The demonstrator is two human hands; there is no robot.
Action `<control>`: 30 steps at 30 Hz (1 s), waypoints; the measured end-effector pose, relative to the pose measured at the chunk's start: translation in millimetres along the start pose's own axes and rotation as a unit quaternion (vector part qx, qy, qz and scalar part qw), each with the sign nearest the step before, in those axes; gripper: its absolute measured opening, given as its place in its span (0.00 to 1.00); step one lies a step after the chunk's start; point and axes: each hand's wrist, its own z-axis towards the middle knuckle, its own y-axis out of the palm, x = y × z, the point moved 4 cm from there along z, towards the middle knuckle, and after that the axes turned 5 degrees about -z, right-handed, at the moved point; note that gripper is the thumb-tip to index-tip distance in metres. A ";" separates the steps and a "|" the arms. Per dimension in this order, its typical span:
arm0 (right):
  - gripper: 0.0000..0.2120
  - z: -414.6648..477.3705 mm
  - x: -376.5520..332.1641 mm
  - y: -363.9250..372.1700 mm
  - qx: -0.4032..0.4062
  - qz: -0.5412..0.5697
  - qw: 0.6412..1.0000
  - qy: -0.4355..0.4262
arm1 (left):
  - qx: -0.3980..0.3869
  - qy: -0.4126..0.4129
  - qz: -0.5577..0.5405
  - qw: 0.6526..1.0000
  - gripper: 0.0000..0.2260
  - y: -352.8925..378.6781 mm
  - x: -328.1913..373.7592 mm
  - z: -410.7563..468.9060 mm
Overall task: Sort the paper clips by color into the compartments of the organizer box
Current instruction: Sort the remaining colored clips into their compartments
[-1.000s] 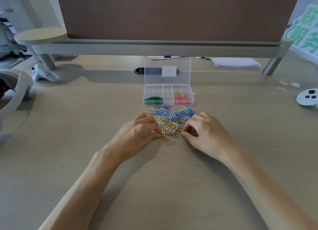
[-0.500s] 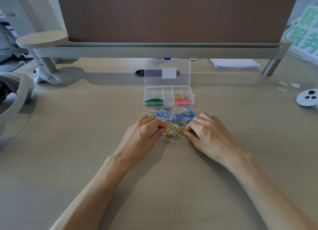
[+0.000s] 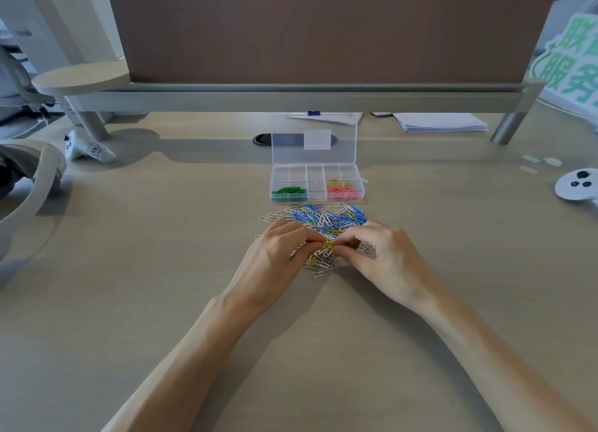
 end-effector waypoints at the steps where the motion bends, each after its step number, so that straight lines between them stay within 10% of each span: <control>1: 0.04 0.8 1.2 -0.5 0.004 0.006 1.000 0.004 | -0.001 0.002 -0.001 1.000 0.06 0.4 0.6 0.0; 15: 0.05 2.7 13.8 8.2 -0.019 -0.218 0.976 -0.026 | 0.033 -0.050 0.058 0.997 0.02 -2.6 -4.7 -2.2; 30: 0.05 4.6 3.3 7.3 -0.020 -0.042 0.999 -0.023 | 0.017 -0.014 0.048 0.999 0.04 1.2 0.2 -2.2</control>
